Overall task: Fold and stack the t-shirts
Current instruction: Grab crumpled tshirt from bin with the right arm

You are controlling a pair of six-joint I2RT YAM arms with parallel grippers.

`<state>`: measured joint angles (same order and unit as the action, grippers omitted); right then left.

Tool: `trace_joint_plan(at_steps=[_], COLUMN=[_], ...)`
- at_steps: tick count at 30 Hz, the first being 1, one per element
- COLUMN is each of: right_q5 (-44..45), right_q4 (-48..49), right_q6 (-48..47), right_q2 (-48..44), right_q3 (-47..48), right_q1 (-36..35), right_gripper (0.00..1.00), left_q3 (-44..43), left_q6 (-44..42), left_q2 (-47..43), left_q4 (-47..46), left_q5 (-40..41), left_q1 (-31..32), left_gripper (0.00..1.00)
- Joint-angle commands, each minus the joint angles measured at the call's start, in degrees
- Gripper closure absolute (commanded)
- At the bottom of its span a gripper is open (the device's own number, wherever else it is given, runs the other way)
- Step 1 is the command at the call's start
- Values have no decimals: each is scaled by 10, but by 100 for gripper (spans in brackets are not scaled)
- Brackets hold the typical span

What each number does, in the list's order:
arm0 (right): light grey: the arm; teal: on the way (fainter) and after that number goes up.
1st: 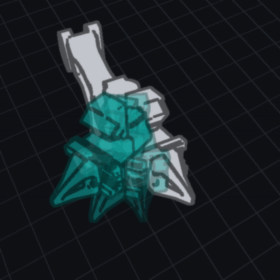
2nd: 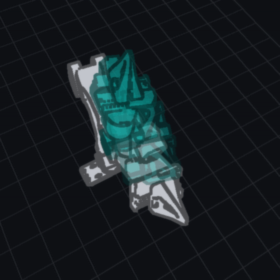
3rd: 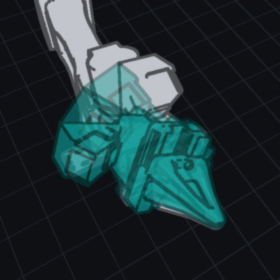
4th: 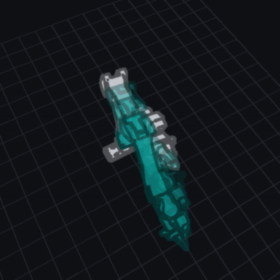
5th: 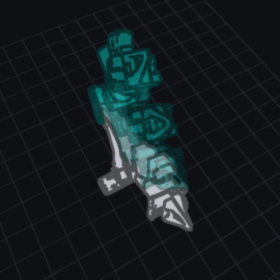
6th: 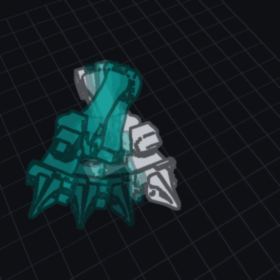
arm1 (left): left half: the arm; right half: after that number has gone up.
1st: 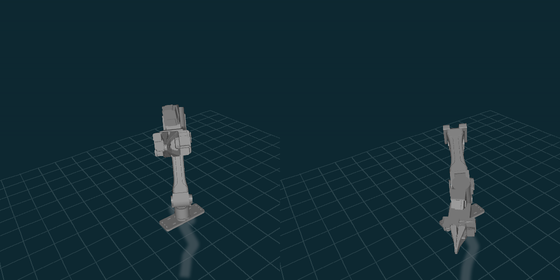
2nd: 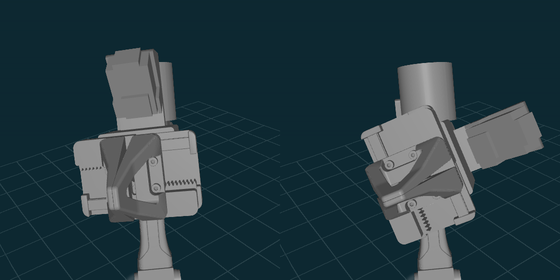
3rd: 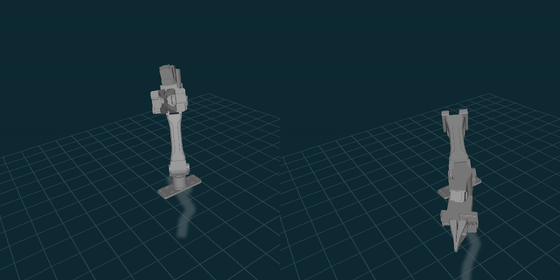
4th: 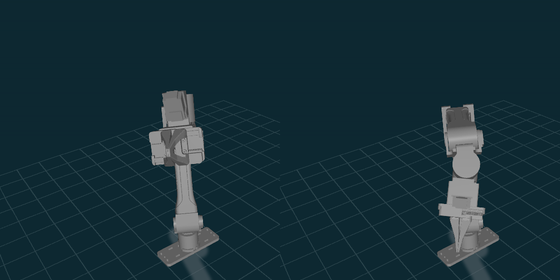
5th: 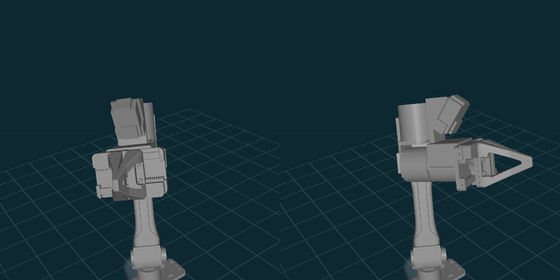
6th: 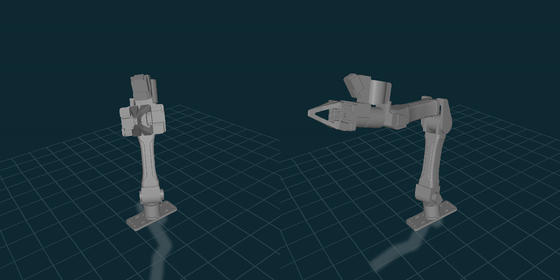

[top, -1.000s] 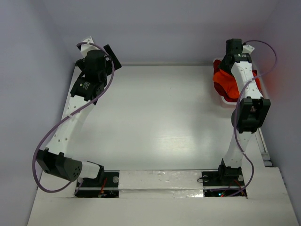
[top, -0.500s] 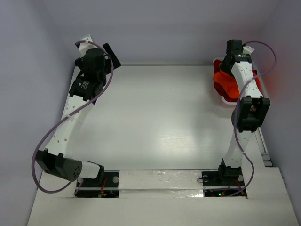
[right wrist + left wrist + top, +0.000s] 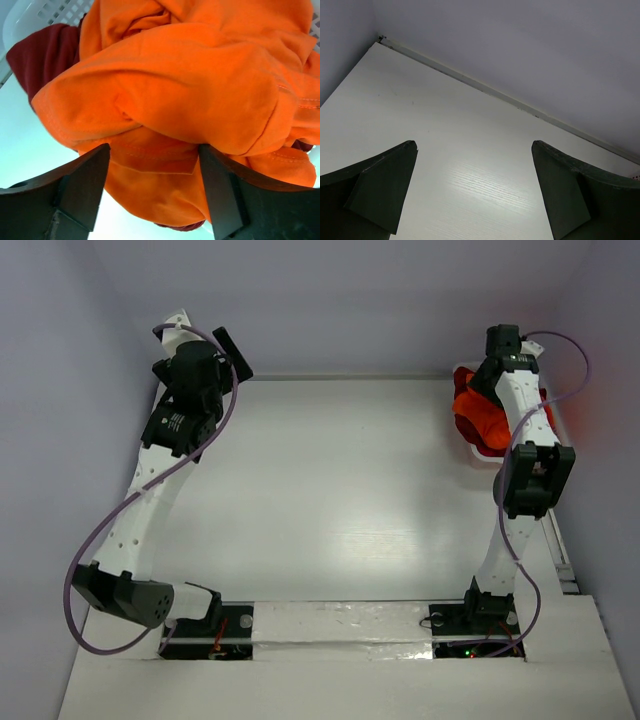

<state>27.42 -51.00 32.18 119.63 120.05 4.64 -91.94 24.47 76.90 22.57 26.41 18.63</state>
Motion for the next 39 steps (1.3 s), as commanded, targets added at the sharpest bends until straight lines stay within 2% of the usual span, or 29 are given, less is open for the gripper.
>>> trace_joint_plan(at_steps=[1, 12, 18, 23, 27, 29, 33, 38, 39], right_q5=[18, 13, 11, 6, 6, 6, 5, 8, 10], right_q4=[10, 0, 5, 3, 2, 2, 1, 0, 1], right_q6=[15, 20, 29, 34, 37, 36, 37, 41, 41], right_q2=[-25, -17, -20, -19, -19, -19, -19, -19, -19], right_q3=[5, 0, -13, -13, -12, -12, -14, -16, -17], right_q1=[5, 11, 11, 11, 11, 11, 16, 16, 16], right_gripper=[25, 27, 43, 48, 61, 63, 76, 86, 91], left_q3=[1, -18, -12, -16, -18, -18, -17, -17, -18], left_q6=[-12, -12, -14, -15, -16, -16, -15, -14, -14], left_q2=[-33, -24, -27, -27, -27, -25, -26, -25, -25], left_q4=[-18, -13, -15, -16, -15, -16, -15, -15, -14], left_q5=[16, 16, 22, 25, 27, 28, 26, 23, 22], left_q1=[0, 0, 0, 0, 0, 0, 0, 0, 0], left_gripper=[1, 1, 1, 1, 1, 1, 1, 1, 1])
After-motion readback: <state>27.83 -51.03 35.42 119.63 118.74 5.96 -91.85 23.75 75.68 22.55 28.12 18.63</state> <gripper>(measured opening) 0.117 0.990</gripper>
